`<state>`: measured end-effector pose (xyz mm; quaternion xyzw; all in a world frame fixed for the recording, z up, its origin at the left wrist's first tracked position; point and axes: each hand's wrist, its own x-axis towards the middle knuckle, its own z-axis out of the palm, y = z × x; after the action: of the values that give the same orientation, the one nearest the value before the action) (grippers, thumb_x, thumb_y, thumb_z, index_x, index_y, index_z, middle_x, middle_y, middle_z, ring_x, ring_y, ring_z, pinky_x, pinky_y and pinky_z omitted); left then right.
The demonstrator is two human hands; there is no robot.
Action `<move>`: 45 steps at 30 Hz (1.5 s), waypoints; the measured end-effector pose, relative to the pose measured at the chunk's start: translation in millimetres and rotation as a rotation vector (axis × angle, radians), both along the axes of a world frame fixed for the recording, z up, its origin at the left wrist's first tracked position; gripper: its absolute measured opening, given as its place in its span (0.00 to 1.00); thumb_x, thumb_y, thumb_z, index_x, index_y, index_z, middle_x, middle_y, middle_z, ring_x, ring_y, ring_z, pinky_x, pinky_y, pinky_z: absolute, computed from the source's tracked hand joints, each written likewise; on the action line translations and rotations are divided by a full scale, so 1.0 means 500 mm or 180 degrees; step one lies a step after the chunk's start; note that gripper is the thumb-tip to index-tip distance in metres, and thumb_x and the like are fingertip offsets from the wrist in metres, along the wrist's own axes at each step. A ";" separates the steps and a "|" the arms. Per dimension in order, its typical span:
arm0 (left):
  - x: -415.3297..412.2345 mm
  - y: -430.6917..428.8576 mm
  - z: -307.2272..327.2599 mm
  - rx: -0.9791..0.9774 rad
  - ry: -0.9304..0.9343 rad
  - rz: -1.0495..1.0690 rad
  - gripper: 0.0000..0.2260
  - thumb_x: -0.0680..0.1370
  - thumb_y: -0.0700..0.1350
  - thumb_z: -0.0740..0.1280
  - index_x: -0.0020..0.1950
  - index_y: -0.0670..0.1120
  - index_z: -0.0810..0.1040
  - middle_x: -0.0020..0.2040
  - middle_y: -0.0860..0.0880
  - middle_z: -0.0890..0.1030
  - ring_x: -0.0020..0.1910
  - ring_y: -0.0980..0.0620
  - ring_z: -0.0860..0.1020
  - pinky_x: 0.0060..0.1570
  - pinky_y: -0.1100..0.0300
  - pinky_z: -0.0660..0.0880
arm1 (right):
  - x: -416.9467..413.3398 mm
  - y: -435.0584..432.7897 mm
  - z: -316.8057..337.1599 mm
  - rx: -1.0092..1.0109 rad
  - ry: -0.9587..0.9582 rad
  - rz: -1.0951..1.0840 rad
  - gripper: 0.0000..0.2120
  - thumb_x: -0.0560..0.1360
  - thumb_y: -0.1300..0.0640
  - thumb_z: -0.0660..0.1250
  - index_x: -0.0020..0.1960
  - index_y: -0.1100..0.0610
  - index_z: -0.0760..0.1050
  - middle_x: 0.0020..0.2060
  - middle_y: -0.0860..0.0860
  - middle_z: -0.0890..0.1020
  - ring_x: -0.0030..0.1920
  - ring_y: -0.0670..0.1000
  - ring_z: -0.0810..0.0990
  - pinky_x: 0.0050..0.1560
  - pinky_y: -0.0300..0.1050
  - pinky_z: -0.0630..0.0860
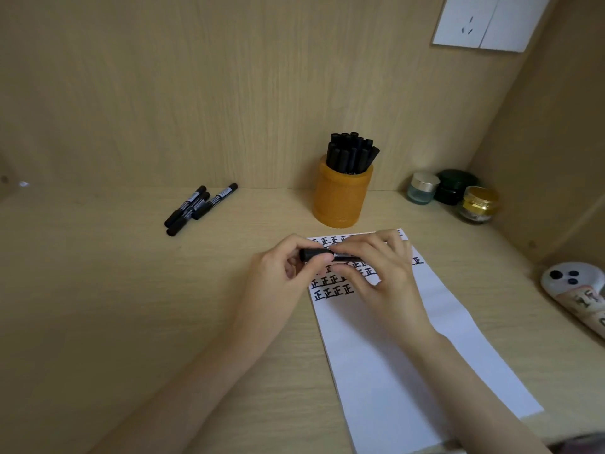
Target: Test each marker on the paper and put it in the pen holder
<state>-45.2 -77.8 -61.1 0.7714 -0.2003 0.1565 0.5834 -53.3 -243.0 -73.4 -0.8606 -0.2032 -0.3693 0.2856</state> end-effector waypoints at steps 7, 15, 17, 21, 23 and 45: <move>0.033 -0.031 0.064 0.0042 0.0131 -0.0262 0.08 0.73 0.52 0.70 0.48 0.50 0.79 0.36 0.55 0.83 0.38 0.61 0.80 0.41 0.67 0.75 | 0.023 -0.012 0.045 0.0494 0.0455 0.0404 0.14 0.78 0.57 0.65 0.63 0.49 0.70 0.44 0.47 0.79 0.40 0.45 0.75 0.41 0.40 0.72; 0.173 -0.071 0.117 0.1011 -0.0245 0.0399 0.13 0.77 0.45 0.66 0.61 0.50 0.74 0.58 0.54 0.76 0.54 0.58 0.74 0.51 0.68 0.67 | 0.154 -0.080 0.189 0.1858 -0.0260 -0.0070 0.24 0.79 0.63 0.63 0.73 0.57 0.61 0.42 0.58 0.78 0.41 0.53 0.80 0.44 0.44 0.79; 0.209 -0.087 0.123 0.1210 -0.0346 0.0449 0.15 0.77 0.42 0.66 0.64 0.49 0.73 0.62 0.51 0.74 0.61 0.54 0.72 0.60 0.61 0.67 | 0.192 -0.088 0.219 0.2093 -0.0430 -0.0158 0.23 0.79 0.63 0.63 0.72 0.58 0.61 0.43 0.60 0.79 0.41 0.53 0.82 0.44 0.44 0.80; 0.263 -0.121 0.138 0.1460 -0.0452 0.0482 0.21 0.76 0.40 0.66 0.69 0.47 0.69 0.65 0.47 0.70 0.66 0.48 0.67 0.66 0.52 0.65 | 0.256 -0.092 0.255 0.2347 -0.0473 -0.0260 0.22 0.79 0.63 0.63 0.70 0.55 0.60 0.45 0.58 0.81 0.41 0.49 0.82 0.45 0.44 0.81; 0.282 -0.134 0.142 0.1638 -0.0466 0.0481 0.24 0.76 0.41 0.66 0.72 0.47 0.66 0.68 0.46 0.68 0.68 0.47 0.65 0.67 0.51 0.63 | 0.277 -0.091 0.256 0.2329 -0.0432 -0.0294 0.22 0.79 0.63 0.63 0.70 0.55 0.60 0.45 0.57 0.80 0.42 0.49 0.82 0.45 0.43 0.81; 0.307 -0.140 0.132 0.1408 -0.0319 0.0300 0.14 0.78 0.40 0.65 0.62 0.46 0.71 0.68 0.47 0.66 0.63 0.49 0.72 0.54 0.61 0.70 | 0.332 -0.099 0.205 0.0787 0.0689 -0.0059 0.15 0.78 0.61 0.65 0.64 0.55 0.69 0.46 0.52 0.81 0.46 0.48 0.81 0.47 0.45 0.80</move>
<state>108.1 -147.8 4.7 0.8803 -0.2222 0.1739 0.3815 112.9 -292.5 28.9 -0.8555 -0.1164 -0.2993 0.4062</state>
